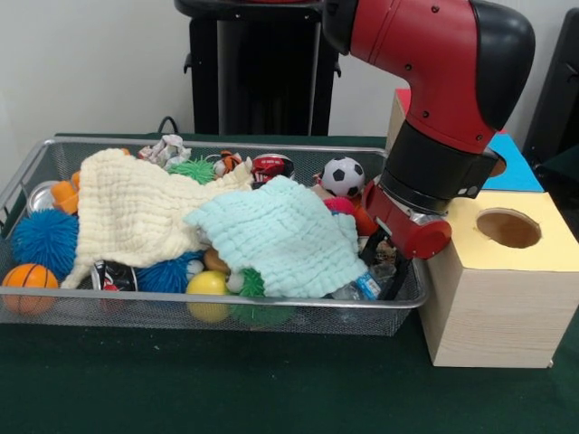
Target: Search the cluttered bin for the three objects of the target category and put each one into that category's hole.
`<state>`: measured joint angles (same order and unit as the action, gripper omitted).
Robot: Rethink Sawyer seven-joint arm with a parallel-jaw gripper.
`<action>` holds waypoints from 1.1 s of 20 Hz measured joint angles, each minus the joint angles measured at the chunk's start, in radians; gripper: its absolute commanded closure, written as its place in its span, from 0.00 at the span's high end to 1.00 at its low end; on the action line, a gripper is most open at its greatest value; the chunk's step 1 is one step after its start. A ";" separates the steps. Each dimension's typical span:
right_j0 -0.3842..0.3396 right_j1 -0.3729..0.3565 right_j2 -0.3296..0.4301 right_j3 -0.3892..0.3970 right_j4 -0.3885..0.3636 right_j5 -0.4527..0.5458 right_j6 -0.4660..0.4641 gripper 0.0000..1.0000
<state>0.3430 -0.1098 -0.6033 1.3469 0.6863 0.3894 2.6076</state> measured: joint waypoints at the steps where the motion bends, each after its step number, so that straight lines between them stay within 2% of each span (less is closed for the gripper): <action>1: 0.002 0.003 -0.003 -0.002 0.001 0.000 0.000 1.00; 17: 0.007 0.009 -0.011 -0.004 0.009 0.000 0.000 1.00; 18: 0.006 0.010 -0.011 -0.007 0.011 -0.002 0.000 0.00; 22: 0.003 0.011 -0.007 -0.009 0.011 -0.006 0.000 0.00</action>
<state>0.3457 -0.0987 -0.6101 1.3379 0.6970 0.3830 2.6076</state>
